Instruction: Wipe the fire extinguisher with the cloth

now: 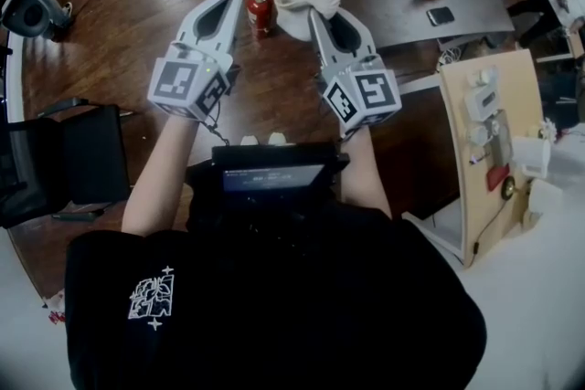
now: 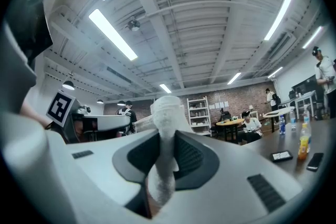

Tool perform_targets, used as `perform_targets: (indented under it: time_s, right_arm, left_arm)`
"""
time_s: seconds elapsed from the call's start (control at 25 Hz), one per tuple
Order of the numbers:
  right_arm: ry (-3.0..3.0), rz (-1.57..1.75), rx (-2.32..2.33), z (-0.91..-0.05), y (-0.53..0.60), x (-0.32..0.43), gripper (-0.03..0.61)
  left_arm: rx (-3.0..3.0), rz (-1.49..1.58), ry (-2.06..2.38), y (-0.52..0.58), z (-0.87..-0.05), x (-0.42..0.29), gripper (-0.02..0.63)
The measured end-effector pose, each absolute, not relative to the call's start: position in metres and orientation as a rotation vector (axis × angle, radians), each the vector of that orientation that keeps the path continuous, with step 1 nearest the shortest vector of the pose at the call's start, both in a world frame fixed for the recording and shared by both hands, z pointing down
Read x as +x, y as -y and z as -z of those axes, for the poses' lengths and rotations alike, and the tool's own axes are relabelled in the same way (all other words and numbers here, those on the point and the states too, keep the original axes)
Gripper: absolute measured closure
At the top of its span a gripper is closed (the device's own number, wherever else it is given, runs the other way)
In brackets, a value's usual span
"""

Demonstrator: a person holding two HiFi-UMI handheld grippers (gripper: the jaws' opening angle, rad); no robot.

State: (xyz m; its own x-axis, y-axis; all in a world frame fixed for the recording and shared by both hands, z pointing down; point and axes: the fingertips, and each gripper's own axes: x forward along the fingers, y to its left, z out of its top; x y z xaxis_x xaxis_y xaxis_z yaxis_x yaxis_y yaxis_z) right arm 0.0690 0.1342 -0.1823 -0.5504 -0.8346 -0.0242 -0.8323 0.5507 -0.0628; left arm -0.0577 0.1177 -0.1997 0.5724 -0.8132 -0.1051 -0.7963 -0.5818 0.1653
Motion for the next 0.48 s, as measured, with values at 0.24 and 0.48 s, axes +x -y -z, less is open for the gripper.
perform_targets:
  time_s: [0.24,0.48]
  right_arm:
    - [-2.721,0.069,-1.475,0.181,-0.138,0.065,0.491]
    - [-2.723,0.063,-1.476,0.182,-0.142,0.063,0.491]
  left_arm:
    - [2.71,0.264,1.371,-0.121,0.202,-0.061,0.612]
    - [2.72,0.282,1.356,-0.123,0.206,-0.061,0.612]
